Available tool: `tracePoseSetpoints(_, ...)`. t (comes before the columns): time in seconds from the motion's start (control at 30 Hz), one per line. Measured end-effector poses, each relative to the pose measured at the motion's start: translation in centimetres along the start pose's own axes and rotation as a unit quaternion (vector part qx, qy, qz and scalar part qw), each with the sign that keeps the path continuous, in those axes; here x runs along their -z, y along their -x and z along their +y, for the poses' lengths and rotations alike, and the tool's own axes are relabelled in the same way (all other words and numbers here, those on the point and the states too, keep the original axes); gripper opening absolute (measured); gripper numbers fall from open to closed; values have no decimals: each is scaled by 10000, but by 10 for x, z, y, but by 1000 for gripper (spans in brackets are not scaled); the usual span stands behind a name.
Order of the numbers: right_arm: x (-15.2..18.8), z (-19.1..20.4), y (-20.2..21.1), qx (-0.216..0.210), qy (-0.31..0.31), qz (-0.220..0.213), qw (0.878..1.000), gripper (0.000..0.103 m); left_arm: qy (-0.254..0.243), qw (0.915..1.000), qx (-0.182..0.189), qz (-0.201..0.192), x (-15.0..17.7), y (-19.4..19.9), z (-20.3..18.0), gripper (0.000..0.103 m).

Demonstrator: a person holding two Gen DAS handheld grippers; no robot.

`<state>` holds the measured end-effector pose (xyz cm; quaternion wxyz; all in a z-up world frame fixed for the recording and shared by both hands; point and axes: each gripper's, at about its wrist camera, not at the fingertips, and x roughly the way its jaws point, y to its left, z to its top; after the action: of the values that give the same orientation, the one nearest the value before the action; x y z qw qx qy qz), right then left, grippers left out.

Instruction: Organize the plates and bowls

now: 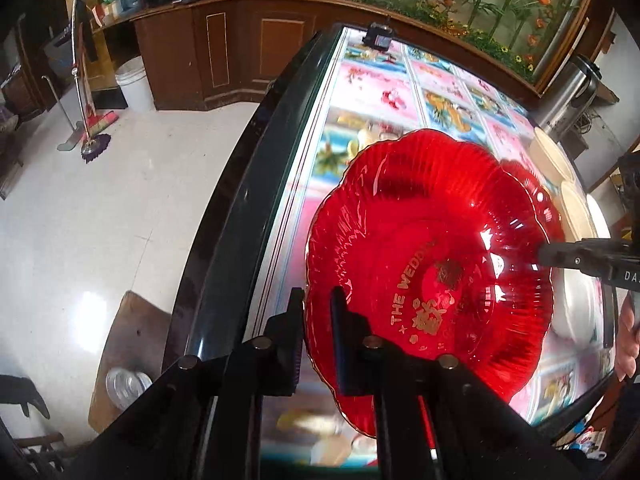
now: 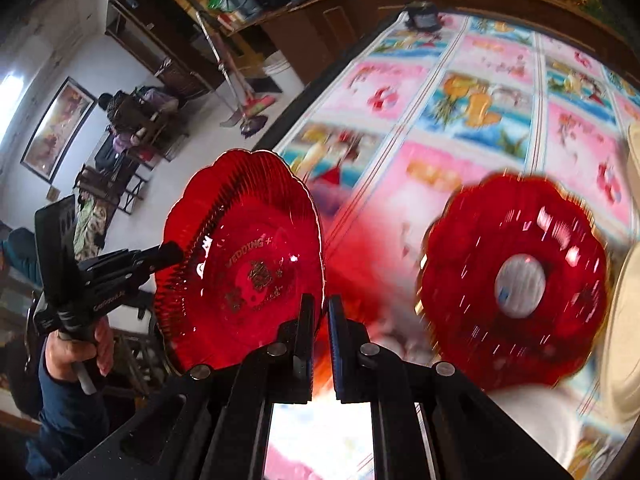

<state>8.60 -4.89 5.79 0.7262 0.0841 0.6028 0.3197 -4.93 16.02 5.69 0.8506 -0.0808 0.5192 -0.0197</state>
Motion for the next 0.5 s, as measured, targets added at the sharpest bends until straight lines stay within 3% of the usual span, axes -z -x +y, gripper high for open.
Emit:
tracePoseSetpoints(0.37,21,-3,-22,123,-40,196,9997,8,122,9999,103,-46,13,-2,1,12)
tracePoseSetpoints(0.4,23,-3,-21,157,13,210,9997,10,118,9998,145,-41,13,-2,1,15)
tracePoseSetpoints(0.43,24,-1,-21,212,91,229,9995,11,135,9997,221,-27,13,-3,1,26)
tracePoseSetpoints(0.47,24,0,-19,311,130,191,9992,12,165,9995,267,-33,14,-1,2,45)
tracePoseSetpoints(0.5,25,-2,-16,332,87,142,9993,13,185,9994,271,-90,15,2,3,53)
